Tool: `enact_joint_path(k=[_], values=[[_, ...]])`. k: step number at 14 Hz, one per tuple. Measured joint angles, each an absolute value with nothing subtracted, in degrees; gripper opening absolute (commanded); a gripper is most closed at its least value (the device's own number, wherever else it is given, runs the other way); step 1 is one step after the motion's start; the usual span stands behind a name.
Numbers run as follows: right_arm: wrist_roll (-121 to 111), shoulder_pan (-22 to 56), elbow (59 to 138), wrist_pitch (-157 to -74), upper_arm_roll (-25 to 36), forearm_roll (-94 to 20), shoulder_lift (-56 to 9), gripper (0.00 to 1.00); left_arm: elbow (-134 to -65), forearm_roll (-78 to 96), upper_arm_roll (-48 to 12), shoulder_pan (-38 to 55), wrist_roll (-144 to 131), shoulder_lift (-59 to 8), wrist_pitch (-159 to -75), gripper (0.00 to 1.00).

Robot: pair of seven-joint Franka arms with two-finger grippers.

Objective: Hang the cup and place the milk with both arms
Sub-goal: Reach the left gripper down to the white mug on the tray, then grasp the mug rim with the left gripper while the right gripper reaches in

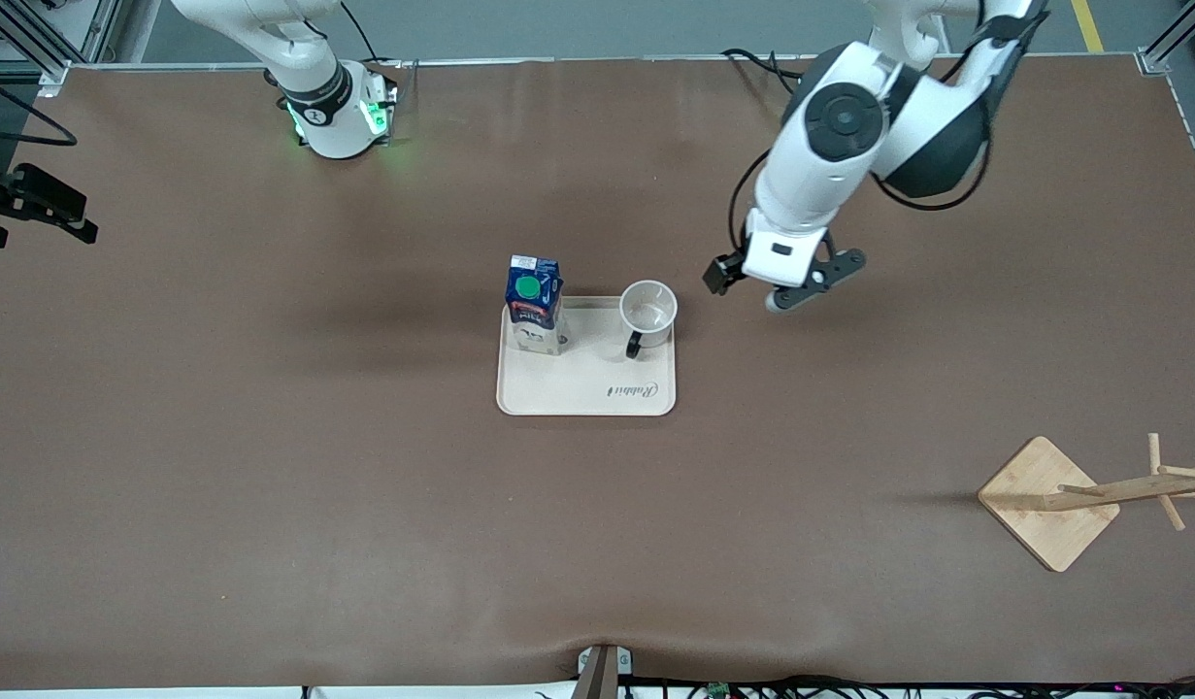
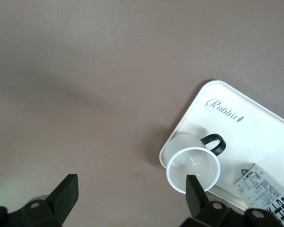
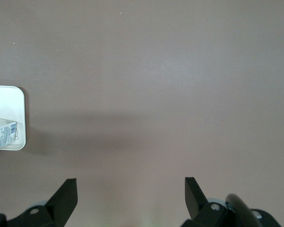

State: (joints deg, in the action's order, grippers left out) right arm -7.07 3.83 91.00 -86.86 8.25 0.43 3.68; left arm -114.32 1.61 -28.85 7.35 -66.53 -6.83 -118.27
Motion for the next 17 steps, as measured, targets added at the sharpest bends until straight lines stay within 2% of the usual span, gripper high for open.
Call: enact_joint_path(k=[2, 5, 9, 11, 12, 14, 15, 17], values=[[-7.07, 3.83, 91.01, -86.86, 8.25, 0.43, 3.68, 1.00, -115.27, -0.31, -28.88, 11.12, -74.87, -10.09, -121.80, 0.99], [-7.07, 3.83, 91.00, -86.86, 8.26, 0.43, 3.68, 1.00, -115.56, -4.44, -28.88, 15.47, -87.02, -16.92, -127.53, 0.84], [-7.07, 3.83, 91.01, -86.86, 8.25, 0.43, 3.68, 1.00, -115.44, -9.62, -28.86, 17.39, -96.45, -24.31, -133.62, 0.72], [-7.07, 3.83, 91.00, -86.87, 8.24, 0.43, 3.64, 1.00, -114.99, -10.97, -28.86, 17.64, -99.16, -26.33, -134.96, 0.64], [-7.10, 3.83, 91.00, -86.87, 8.20, 0.43, 3.46, 1.00, -114.66, -11.09, -28.86, 17.68, -99.55, -26.87, -135.00, 0.52], [-7.12, 3.88, 91.01, -86.89, 8.02, 0.43, 2.58, 1.00, -114.34, -11.11, -28.85, 17.69, -100.30, -27.28, -134.94, 0.23], [-7.12, 3.95, 91.01, -86.91, 7.92, 0.43, 1.98, 1.00, -114.33, -11.11, -28.85, 17.69, -100.64, -27.31, -134.93, 0.16], [-7.21, 4.20, 91.02, -87.11, 7.65, 0.43, 0.53, 1.00, -114.10, -11.11, -28.84, 17.69, -101.16, -27.31, -134.93, 0.10]])
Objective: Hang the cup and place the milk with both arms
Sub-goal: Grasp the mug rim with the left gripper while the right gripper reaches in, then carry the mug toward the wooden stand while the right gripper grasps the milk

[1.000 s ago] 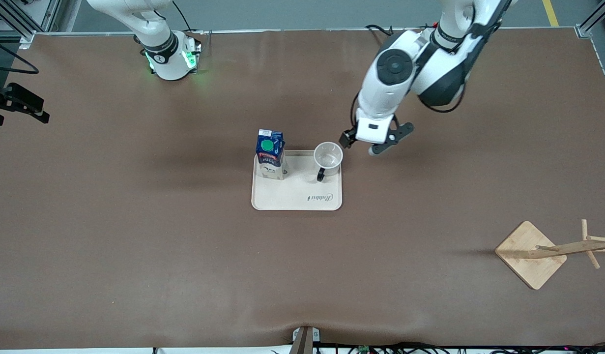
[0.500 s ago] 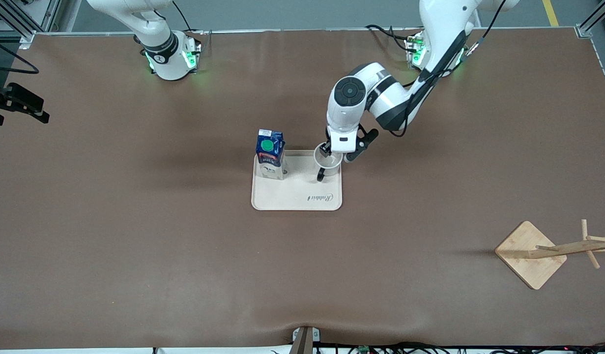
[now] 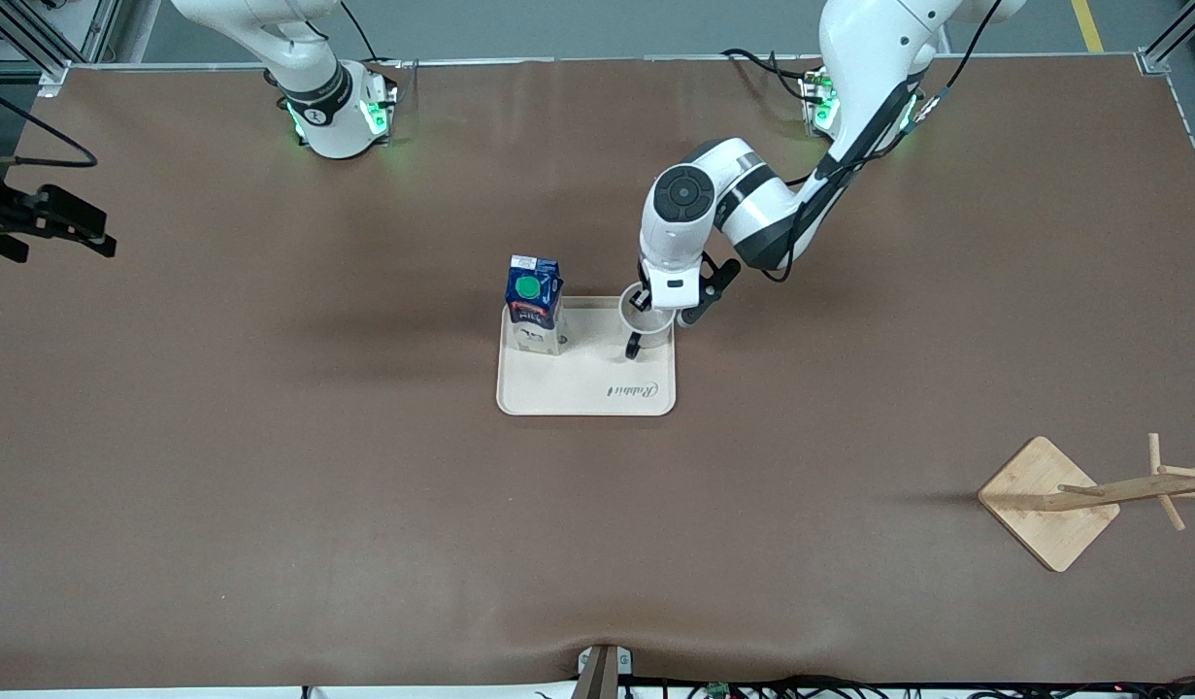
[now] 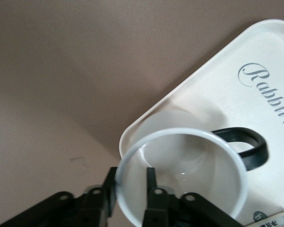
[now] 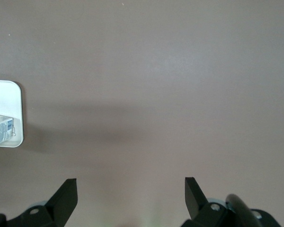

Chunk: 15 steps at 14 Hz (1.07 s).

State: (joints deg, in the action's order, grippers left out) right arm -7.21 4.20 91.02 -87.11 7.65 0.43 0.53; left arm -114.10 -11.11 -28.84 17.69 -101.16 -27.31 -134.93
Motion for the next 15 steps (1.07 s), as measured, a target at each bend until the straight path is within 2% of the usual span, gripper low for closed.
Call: enact_joint_path(k=[4, 8, 11, 15], values=[[-7.24, 5.32, 90.96, -87.85, 7.29, 0.42, -4.08, 1.00, -112.63, -11.11, -28.50, 17.62, -101.28, -27.34, -134.93, 0.00], [-7.20, 7.22, 90.73, -87.94, 7.22, 0.03, -5.59, 1.00, -108.65, -11.12, -27.93, 16.63, -101.28, -27.35, -133.32, 0.00], [-4.87, 9.85, 90.58, -87.94, 7.12, -3.14, -5.60, 1.00, -102.52, -11.19, -26.79, 15.46, -101.35, -27.09, -127.44, 0.00], [3.73, 14.59, 90.60, -88.56, 6.99, -5.85, -6.87, 1.00, -98.92, -11.41, -25.91, 9.99, -105.34, -22.80, -124.21, 0.00]])
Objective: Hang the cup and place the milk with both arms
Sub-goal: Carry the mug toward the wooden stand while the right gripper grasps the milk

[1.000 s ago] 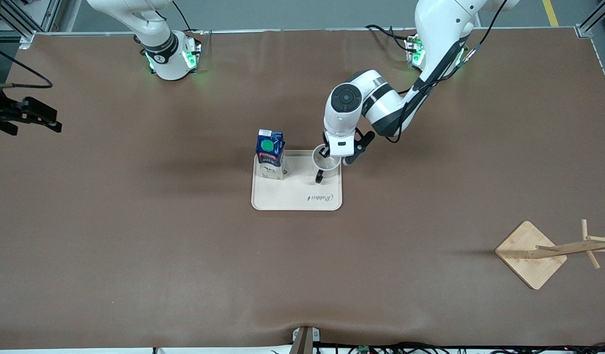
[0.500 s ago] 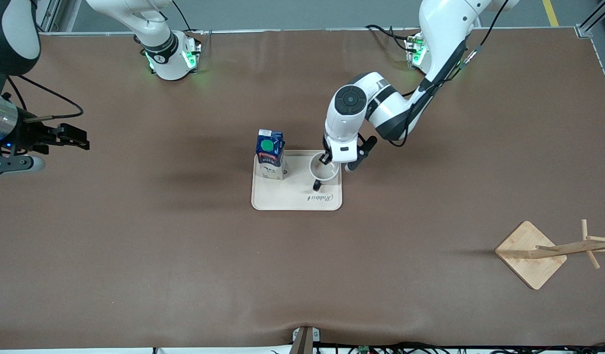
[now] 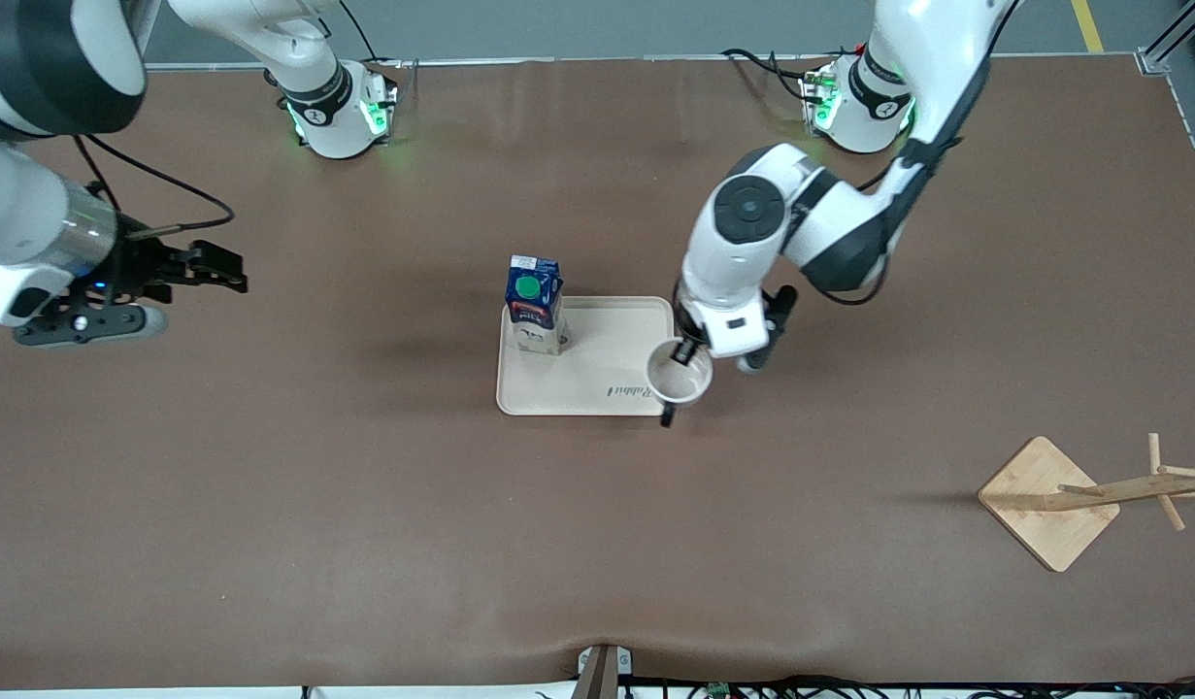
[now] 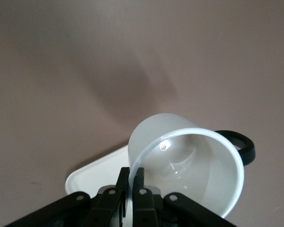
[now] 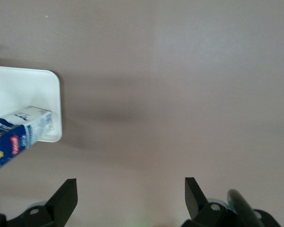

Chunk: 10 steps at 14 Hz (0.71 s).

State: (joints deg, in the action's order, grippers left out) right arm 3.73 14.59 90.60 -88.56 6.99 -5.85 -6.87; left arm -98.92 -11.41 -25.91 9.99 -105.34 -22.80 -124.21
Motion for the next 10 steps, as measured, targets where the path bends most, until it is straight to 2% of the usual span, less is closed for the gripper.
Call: enact_joint_path(k=[4, 10], values=[[16.65, 21.93, 90.61, -92.73, 6.75, -10.68, -10.44, 1.00, -98.96, -11.48, -25.82, 0.60, -106.75, -17.85, -123.50, 0.00], [30.45, 32.73, 90.67, -98.75, 6.58, -11.65, -15.90, 1.00, -98.75, -11.57, -25.86, -11.55, -100.77, -16.30, -123.75, 0.00]])
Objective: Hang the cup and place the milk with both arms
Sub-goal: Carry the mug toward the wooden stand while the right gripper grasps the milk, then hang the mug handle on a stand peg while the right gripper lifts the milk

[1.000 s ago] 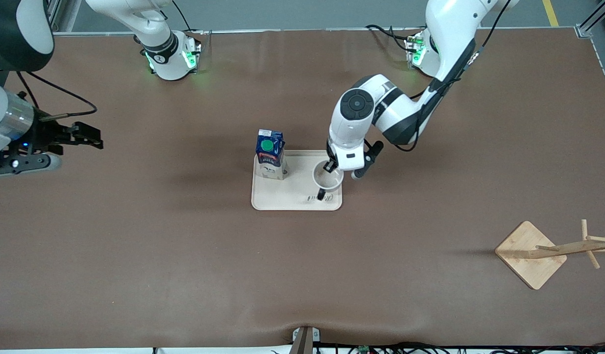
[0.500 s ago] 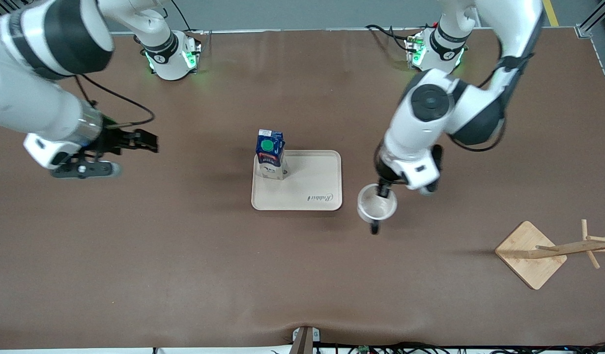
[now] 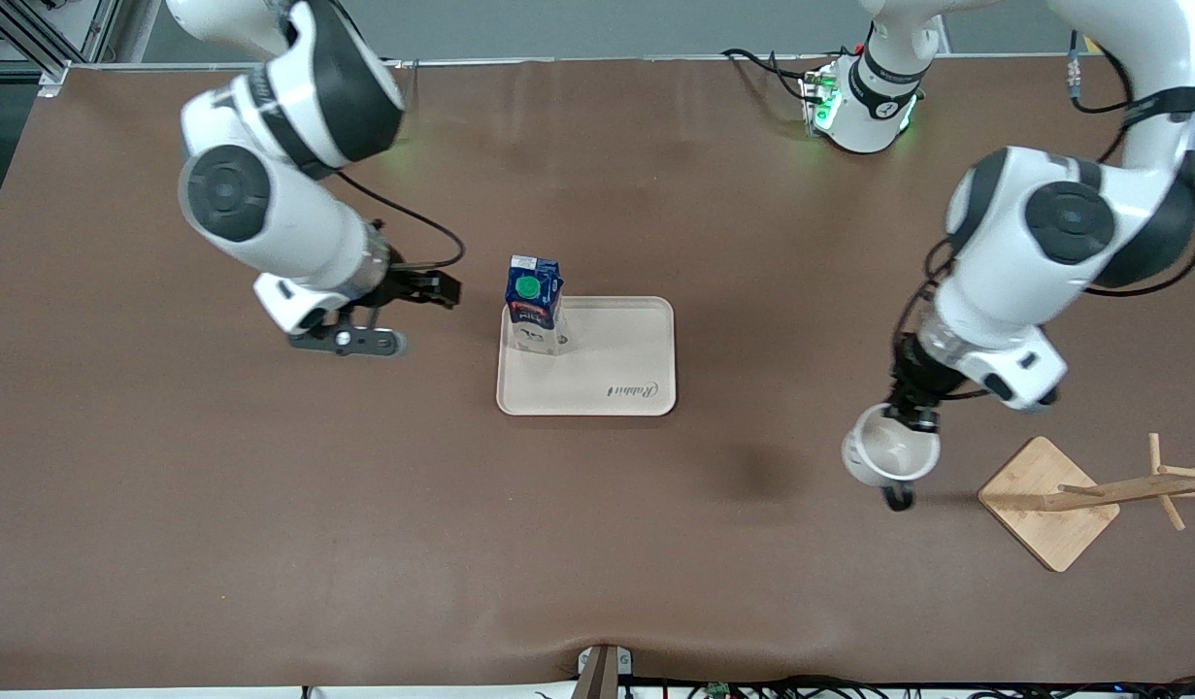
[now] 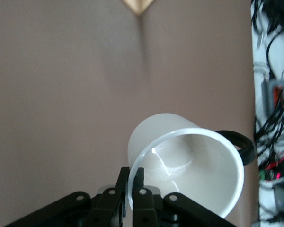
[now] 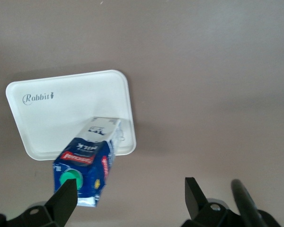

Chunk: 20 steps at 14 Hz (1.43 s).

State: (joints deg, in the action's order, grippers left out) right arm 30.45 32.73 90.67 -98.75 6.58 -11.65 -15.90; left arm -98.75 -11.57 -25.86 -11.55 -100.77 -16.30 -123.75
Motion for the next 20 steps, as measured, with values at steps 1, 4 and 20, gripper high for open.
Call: enact_joint_path(k=[1, 4, 20], values=[[32.13, 34.31, 90.70, -99.73, 6.57, -11.67, -16.94, 1.00, -98.53, -11.57, -25.87, -13.40, -99.29, -16.16, -123.82, 0.00], [35.20, 38.20, 90.75, -101.35, 6.56, -11.68, -20.29, 1.00, -98.08, -11.57, -25.96, -16.89, -98.13, -15.37, -125.40, 0.00], [39.05, 44.17, 91.33, -104.36, 6.61, -11.81, -24.55, 1.00, -120.70, -7.29, -25.97, -29.66, -77.59, -5.73, -156.55, 0.00]])
